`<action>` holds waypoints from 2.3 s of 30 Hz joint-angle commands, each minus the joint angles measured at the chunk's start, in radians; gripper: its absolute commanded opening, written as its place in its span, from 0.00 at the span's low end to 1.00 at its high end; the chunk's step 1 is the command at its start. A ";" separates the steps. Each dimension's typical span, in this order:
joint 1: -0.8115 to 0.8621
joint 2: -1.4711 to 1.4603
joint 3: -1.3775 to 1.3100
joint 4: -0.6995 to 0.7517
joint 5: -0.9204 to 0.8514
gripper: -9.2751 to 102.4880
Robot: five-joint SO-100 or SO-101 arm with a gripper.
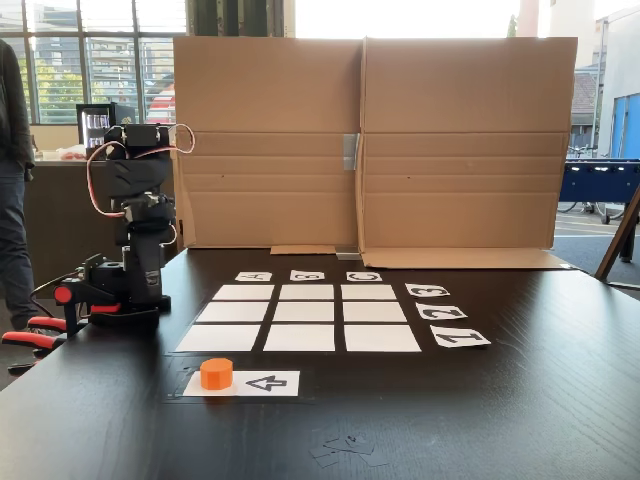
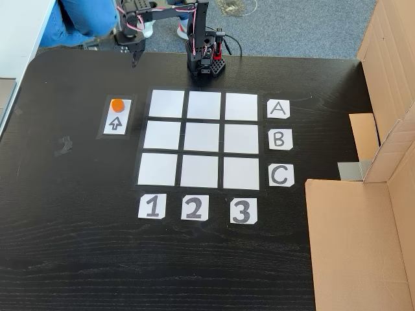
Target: Pick up the round, orange token and place it in the grid on square B1.
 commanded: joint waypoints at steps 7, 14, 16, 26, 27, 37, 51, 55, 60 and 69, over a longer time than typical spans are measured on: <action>-0.109 -0.083 -0.048 0.000 -0.091 0.94; -0.133 -0.189 -0.098 -0.018 -0.137 0.95; -0.115 -0.216 -0.117 -0.044 -0.137 0.95; -0.058 -0.356 -0.201 -0.135 -0.146 0.93; -0.057 -0.368 -0.207 -0.141 -0.152 0.93; -0.098 -0.443 -0.256 -0.137 -0.187 0.93; -0.152 -0.549 -0.336 -0.156 -0.218 0.93; -0.161 -0.580 -0.342 -0.178 -0.218 0.93; -0.176 -0.611 -0.351 -0.192 -0.215 0.93; -0.184 -0.637 -0.373 -0.210 -0.215 0.75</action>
